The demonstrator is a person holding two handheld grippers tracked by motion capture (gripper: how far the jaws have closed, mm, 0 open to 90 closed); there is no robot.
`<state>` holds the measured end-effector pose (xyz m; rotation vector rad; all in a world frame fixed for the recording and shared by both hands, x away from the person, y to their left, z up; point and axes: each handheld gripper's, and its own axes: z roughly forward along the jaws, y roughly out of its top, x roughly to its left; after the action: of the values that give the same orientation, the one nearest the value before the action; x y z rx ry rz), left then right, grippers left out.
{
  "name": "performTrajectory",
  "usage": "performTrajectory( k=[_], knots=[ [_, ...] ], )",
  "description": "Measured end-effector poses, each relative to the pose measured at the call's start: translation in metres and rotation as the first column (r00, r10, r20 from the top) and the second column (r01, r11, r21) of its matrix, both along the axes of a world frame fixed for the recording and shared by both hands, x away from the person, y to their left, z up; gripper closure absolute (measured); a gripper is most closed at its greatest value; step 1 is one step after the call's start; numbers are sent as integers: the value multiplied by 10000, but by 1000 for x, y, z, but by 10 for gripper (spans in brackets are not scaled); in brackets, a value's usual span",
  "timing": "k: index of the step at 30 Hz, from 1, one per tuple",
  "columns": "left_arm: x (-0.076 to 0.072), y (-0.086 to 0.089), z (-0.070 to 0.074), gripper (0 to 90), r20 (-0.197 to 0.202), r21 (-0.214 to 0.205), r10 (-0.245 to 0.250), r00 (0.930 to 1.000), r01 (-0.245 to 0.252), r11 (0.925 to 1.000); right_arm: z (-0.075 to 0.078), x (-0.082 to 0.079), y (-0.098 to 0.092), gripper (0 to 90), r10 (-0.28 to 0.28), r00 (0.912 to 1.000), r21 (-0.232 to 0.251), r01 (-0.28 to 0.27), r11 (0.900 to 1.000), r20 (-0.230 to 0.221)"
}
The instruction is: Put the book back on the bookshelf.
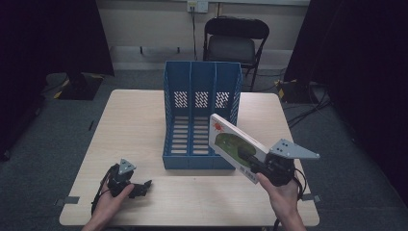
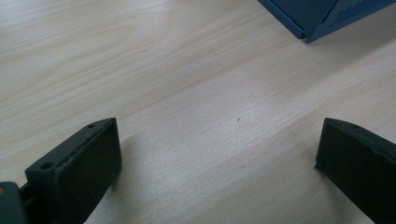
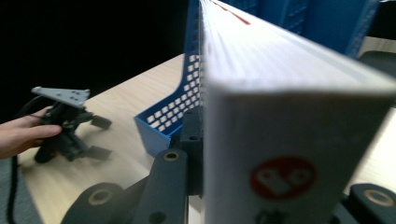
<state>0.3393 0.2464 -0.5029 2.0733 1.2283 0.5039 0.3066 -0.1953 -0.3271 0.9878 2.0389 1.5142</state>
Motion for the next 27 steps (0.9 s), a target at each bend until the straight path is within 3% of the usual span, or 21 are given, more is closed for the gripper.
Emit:
performTrajectory(
  k=[9, 14, 24, 27],
  knots=[
    [0, 0, 0, 0, 25, 51, -16, 10000, 16, 10000, -7, 10, 0, 765, -942, 9955, -3, 942, 9956, 44],
    [0, 0, 0, 0, -2, 2, -3, 10000, 3, 10000, -7, 21, 6, 765, -1567, 9875, -22, 1567, 9876, -150],
    [0, 0, 0, 0, 23, 45, -12, 10000, 12, 10000, -7, 41, 27, 765, -2344, 9721, -242, 2344, 9718, 55],
    [0, 0, 0, 0, 22, 54, -20, 10000, 20, 10000, -8, 47, 32, 765, -2545, 9670, -88, 2546, 9670, 88]
  ],
)
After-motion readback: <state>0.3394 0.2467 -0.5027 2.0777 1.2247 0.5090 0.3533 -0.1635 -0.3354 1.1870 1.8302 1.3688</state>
